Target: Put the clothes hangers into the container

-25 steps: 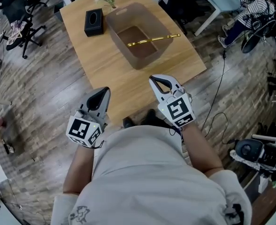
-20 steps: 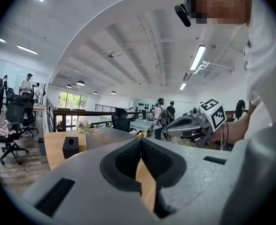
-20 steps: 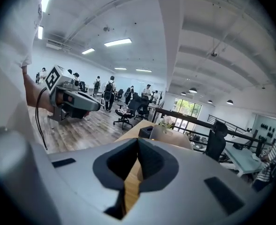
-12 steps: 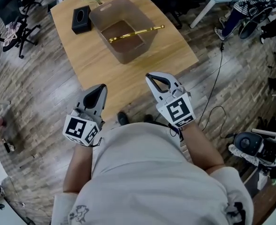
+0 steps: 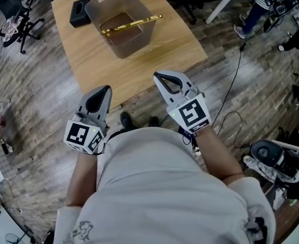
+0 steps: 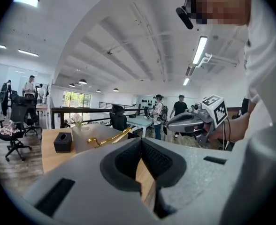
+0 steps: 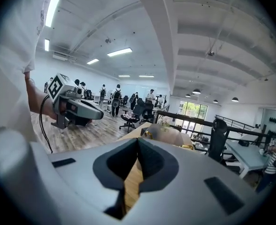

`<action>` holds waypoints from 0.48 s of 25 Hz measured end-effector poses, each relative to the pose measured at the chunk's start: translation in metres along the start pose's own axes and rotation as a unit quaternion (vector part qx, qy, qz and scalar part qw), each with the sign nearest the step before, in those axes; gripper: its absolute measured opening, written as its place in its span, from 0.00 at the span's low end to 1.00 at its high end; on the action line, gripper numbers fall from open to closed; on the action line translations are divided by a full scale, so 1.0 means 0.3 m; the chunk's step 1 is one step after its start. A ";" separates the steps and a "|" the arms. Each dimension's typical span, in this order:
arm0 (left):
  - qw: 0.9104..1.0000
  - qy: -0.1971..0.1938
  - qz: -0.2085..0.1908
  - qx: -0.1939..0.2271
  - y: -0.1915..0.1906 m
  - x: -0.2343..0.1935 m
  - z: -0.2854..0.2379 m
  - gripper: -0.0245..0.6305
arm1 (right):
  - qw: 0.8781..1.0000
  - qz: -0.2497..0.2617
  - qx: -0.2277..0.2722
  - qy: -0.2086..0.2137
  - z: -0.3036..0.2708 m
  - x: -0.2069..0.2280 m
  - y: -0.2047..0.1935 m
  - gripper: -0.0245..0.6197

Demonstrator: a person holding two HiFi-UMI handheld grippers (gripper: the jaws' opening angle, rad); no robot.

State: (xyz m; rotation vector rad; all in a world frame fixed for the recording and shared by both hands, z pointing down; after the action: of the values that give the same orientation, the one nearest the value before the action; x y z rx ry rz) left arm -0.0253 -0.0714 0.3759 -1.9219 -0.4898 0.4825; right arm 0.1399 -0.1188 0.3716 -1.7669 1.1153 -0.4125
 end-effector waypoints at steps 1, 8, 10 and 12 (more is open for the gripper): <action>1.000 0.003 -0.001 0.000 -0.001 0.015 0.002 0.05 | 1.000 0.006 0.002 0.002 0.014 -0.005 -0.005 0.05; 1.000 0.021 -0.006 0.000 -0.010 0.100 0.035 0.05 | 1.000 0.017 0.000 0.019 0.093 -0.055 -0.084 0.05; 1.000 0.022 -0.008 0.002 -0.014 0.116 0.055 0.05 | 1.000 0.017 -0.002 0.020 0.112 -0.074 -0.094 0.05; 1.000 0.022 -0.008 0.003 -0.019 0.123 0.074 0.05 | 1.000 0.016 0.000 0.021 0.123 -0.094 -0.094 0.05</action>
State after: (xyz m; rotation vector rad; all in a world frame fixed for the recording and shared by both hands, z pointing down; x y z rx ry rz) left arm -0.0071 -0.0326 0.3688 -1.9179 -0.4747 0.4298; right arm 0.1647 -0.0720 0.3839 -1.7451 1.1722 -0.4305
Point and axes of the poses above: the fingertips, and each gripper's own axes: z backward along the fingers, x to its right, y out of its top, the point moved 3 cm from there along z, backward along the fingers, and after that the axes turned 9 degrees about -x, right-handed, at the moved point
